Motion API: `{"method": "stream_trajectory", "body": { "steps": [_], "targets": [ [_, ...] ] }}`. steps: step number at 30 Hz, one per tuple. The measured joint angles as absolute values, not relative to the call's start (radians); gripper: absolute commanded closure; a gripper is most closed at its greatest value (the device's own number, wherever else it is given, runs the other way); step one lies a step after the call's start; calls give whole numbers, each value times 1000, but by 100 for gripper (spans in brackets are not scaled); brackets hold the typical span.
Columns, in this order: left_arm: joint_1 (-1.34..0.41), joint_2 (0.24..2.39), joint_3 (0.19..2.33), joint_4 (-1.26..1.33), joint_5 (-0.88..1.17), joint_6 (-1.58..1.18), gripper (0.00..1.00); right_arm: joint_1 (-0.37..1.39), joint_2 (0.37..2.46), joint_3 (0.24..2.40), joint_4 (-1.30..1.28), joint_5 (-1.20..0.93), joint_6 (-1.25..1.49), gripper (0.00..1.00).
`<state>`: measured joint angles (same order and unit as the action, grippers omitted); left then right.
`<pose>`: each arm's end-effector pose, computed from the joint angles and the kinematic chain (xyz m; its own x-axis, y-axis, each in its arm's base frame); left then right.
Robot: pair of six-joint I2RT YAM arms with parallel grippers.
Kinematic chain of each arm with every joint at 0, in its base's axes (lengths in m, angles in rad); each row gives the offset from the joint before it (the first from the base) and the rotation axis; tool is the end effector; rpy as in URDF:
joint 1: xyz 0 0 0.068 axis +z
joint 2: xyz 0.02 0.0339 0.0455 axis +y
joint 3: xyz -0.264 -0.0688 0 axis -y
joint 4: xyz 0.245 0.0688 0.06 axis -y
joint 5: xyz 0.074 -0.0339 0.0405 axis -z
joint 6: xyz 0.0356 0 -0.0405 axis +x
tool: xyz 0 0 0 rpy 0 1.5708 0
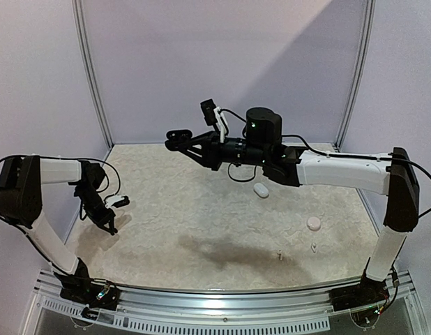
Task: Insert the wireless bluetooth earbuds into the charging case
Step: Pick up the left earbud from the center of the board, then insert the left earbud into the left side groove of the charging case.
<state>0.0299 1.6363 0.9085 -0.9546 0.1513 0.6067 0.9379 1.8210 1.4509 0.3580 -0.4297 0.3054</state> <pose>0.2480 0.0020 0.1502 -0.8425 0.5387 0.0061 0.5283 0.8283 -0.1866 0.2494 0.3650 0.3353 -0.3013 0.0514 -0.9521 -0.9319 0.1954 0.3055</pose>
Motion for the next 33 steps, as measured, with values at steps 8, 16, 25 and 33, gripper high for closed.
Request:
{"method": "stream_trajectory", "body": {
  "steps": [8, 16, 25, 33],
  "targets": [
    [29, 1629, 910, -963, 168, 610, 100, 938, 1821, 1451, 339, -434, 302, 100],
    [-36, 1473, 1163, -1175, 250, 656, 100, 918, 1813, 1407, 303, -587, 172, 100],
    [-305, 1306, 1561, -1295, 440, 728, 100, 894, 1837, 1396, 294, -779, -18, 100],
    [-593, 1358, 1795, -1323, 431, 693, 100, 897, 1918, 1408, 319, -833, -60, 100]
  ]
}}
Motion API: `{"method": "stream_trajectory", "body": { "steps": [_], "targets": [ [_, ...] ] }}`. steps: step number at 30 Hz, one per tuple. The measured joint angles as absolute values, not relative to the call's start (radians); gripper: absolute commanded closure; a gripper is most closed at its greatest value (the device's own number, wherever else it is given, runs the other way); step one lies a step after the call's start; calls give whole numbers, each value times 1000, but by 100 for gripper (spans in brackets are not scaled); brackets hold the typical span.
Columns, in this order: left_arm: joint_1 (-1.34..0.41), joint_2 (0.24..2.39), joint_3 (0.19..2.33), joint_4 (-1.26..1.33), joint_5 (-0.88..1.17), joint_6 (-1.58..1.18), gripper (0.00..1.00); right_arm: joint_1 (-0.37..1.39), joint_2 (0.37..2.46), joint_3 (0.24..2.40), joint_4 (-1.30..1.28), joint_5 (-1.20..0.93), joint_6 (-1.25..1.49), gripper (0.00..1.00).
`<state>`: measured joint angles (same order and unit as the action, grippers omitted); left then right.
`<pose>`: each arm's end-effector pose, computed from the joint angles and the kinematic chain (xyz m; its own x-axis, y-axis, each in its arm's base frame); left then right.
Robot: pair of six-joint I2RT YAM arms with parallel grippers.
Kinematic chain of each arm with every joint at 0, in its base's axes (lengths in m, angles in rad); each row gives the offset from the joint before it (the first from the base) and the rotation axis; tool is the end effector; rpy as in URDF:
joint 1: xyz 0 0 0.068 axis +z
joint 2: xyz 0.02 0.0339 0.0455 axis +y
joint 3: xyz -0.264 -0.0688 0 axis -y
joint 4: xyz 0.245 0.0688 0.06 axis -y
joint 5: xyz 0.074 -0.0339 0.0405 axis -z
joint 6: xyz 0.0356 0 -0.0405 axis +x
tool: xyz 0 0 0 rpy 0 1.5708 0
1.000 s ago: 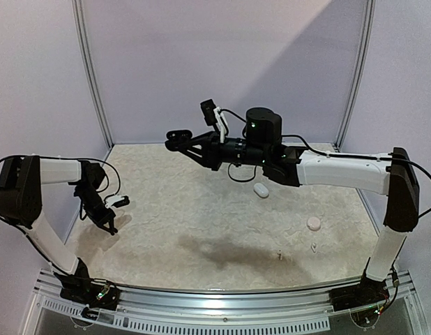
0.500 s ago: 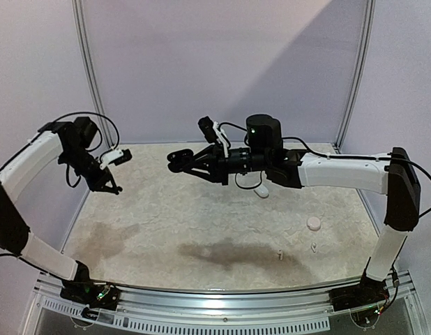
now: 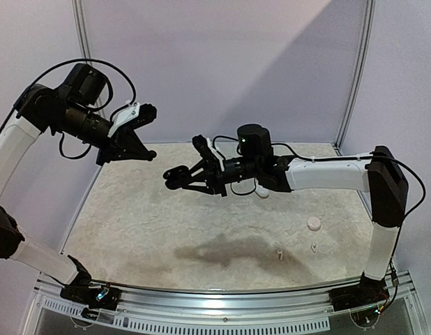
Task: Insert the wireless bluetooth earbuds into the charging case
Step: Insert the left earbud into the left side groove of the charging case.
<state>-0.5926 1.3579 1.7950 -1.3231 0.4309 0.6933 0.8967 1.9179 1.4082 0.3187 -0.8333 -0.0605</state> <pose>0.1809 -0.1397 0.4472 -0.0298 0.7201 -0.6932 0.9695 0.1897 0.1554 0.2597 0.3673 0.2760 -0.0591 -0.1391 -0.9885 -0.9843 -0.1567 0.0809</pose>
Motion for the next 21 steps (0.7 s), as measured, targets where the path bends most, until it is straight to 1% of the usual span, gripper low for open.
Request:
{"method": "stream_trajectory", "body": {
  "steps": [3, 7, 21],
  "targets": [
    [-668, 1392, 1849, -1322, 409, 675, 100, 902, 1920, 1410, 319, -833, -88, 100],
    [-727, 1422, 1850, -1322, 387, 670, 100, 911, 1920, 1419, 323, -833, -117, 100],
    [-730, 1480, 1824, -1326, 297, 725, 100, 936, 1920, 1435, 299, -833, -205, 100]
  ]
}}
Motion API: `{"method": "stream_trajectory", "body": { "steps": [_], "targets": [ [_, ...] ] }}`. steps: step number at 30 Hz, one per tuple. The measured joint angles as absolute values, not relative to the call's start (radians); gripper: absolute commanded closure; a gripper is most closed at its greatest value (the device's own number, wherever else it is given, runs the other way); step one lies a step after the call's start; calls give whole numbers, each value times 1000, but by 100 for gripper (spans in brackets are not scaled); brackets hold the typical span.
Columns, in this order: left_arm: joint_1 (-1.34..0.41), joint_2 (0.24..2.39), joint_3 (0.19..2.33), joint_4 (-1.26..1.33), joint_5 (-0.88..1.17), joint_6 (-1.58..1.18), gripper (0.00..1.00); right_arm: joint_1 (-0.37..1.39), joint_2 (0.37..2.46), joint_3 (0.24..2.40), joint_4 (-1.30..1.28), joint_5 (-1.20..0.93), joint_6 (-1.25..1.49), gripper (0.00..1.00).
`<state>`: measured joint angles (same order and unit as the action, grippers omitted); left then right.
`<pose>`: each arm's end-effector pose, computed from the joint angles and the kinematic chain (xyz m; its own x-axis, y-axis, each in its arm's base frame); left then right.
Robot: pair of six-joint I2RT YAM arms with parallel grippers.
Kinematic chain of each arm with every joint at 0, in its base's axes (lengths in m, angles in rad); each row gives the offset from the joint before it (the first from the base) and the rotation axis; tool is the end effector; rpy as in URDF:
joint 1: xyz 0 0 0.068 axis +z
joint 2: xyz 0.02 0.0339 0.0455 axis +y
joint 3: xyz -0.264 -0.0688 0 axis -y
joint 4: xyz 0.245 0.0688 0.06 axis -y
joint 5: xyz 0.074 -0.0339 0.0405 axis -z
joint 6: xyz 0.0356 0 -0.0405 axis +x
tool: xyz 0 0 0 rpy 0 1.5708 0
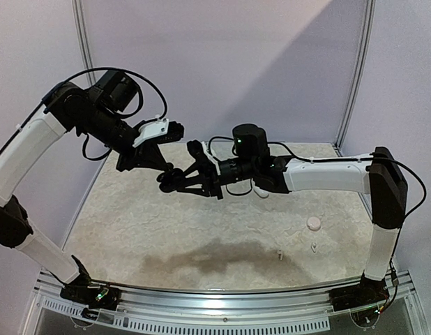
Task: Insert the wireless bluetooth earbuds into the charging case
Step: Insert the left earbud into the left side groove of the charging case.
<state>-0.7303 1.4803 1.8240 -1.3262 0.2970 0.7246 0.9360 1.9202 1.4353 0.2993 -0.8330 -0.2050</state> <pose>0.1916 -0.1856 0.4256 0.0390 0.8159 -0.5769 0.9790 0.0844 0.1855 0.2465 0.3791 0.2824 0.0909 -0.1075 -0.9900 -0.9748 -0.2130 -0.0664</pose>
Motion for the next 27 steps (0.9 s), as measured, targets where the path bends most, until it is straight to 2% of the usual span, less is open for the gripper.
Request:
{"method": "stream_trajectory", "body": {
  "steps": [10, 27],
  "targets": [
    [-730, 1445, 1733, -1331, 273, 756, 100, 937, 1920, 1435, 295, -828, -218, 100],
    [-730, 1446, 1703, -1331, 270, 730, 100, 939, 1920, 1435, 296, -825, -223, 100]
  ]
}}
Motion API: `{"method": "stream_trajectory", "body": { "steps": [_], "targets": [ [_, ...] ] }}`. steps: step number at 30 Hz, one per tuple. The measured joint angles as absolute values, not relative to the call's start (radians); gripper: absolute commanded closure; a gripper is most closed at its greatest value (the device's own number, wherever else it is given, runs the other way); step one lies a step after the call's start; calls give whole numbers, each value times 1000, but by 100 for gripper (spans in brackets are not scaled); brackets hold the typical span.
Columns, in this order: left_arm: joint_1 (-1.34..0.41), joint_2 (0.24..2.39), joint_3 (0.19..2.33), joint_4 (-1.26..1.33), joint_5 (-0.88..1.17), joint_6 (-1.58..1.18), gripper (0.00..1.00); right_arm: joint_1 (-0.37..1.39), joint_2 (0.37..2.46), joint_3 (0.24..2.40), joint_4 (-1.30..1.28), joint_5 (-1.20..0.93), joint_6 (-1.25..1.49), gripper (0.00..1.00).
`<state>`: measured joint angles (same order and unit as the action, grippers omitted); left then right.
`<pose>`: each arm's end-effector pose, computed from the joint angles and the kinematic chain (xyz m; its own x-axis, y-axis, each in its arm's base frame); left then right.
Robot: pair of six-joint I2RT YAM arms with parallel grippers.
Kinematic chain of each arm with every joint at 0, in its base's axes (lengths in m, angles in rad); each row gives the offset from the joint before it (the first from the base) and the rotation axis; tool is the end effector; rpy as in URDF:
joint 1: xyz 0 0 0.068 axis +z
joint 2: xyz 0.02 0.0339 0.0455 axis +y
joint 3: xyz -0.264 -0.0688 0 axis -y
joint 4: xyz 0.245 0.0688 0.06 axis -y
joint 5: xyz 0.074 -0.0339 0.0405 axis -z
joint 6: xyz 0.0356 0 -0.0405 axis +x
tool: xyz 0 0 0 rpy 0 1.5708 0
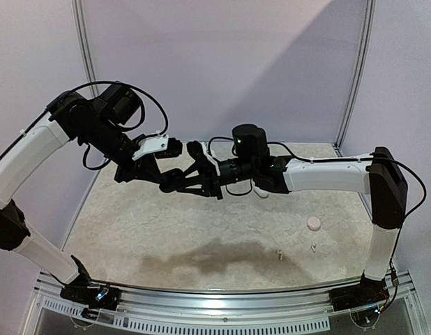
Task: Insert the wireless bluetooth earbuds into the charging case
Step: Insert the left earbud into the left side groove of the charging case.
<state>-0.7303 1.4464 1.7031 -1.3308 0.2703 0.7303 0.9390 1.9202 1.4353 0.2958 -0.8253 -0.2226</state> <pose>0.1878 -0.1809 0.4005 0.0042 0.8592 -0.5116 0.9865 0.0804 0.1430 0.2455 0.3798 0.2820 0.1067 -0.1078 -0.9884 -0.9741 -0.2107 -0.0821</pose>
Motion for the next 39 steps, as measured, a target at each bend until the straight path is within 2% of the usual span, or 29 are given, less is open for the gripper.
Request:
{"method": "stream_trajectory", "body": {
  "steps": [18, 19, 21, 23, 39],
  "targets": [
    [-754, 1449, 1693, -1330, 226, 712, 100, 944, 1920, 1448, 305, -825, -218, 100],
    [-756, 1449, 1693, -1330, 223, 710, 98, 944, 1920, 1448, 302, -825, -218, 100],
    [-758, 1451, 1693, -1330, 219, 707, 86, 944, 1920, 1448, 299, -825, -218, 100],
    [-760, 1454, 1693, -1330, 215, 702, 79, 944, 1920, 1448, 298, -824, -218, 100],
    [-766, 1449, 1699, -1349, 197, 701, 69, 944, 1920, 1459, 300, -812, -205, 100]
  ]
}}
